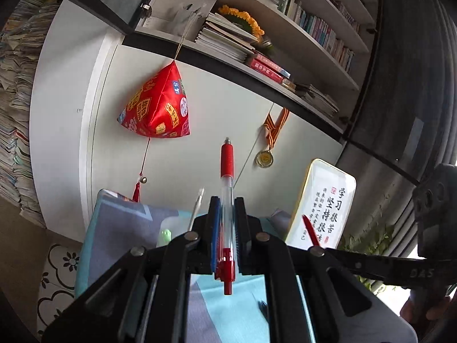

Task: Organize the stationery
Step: 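Lift the red pen with the left tool while the right tool lifts the red marker, then lower the red pen into the cup with the left tool while the right tool drops the marker in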

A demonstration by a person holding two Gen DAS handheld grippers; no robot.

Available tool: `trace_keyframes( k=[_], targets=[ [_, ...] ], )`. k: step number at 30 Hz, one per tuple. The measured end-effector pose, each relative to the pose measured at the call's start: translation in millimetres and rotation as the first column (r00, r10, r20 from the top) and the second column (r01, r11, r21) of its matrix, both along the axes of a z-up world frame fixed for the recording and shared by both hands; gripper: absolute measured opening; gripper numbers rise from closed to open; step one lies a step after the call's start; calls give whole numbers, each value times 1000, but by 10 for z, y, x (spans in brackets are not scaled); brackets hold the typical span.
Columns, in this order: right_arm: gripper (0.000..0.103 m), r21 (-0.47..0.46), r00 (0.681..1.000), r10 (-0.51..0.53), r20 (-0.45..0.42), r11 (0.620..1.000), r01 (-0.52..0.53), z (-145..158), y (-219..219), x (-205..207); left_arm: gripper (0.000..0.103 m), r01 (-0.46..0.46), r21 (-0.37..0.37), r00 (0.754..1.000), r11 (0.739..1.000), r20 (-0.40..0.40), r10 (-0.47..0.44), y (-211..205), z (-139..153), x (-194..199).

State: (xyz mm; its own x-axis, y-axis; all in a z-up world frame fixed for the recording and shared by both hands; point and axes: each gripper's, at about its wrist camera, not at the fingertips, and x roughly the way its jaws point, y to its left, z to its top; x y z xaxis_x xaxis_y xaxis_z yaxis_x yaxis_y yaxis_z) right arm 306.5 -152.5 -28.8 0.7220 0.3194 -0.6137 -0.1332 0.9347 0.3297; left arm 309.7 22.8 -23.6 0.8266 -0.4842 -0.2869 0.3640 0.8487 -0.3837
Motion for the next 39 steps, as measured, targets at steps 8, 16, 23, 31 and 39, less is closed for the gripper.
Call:
trace_keyframes(
  k=[8, 16, 23, 31, 39],
  targets=[
    [15, 9, 1000, -27, 3, 1000, 27, -53, -116, 221, 7, -32, -120, 999, 992, -41, 27, 75, -416, 548],
    [15, 87, 1000, -7, 27, 996, 5, -123, -85, 387, 7, -42, -87, 999, 995, -35, 39, -30, -640, 644],
    [15, 171, 998, -6, 58, 985, -4, -78, -65, 544, 8, -70, -79, 997, 994, -32, 68, 56, -691, 549],
    [15, 191, 996, -24, 84, 982, 7, -31, -26, 780, 17, -72, -58, 997, 996, -33, 70, 47, -688, 446],
    [15, 248, 996, -20, 91, 969, -4, -10, 78, 1091, 16, -144, 102, 989, 984, -24, 147, -79, -623, 390]
  ],
)
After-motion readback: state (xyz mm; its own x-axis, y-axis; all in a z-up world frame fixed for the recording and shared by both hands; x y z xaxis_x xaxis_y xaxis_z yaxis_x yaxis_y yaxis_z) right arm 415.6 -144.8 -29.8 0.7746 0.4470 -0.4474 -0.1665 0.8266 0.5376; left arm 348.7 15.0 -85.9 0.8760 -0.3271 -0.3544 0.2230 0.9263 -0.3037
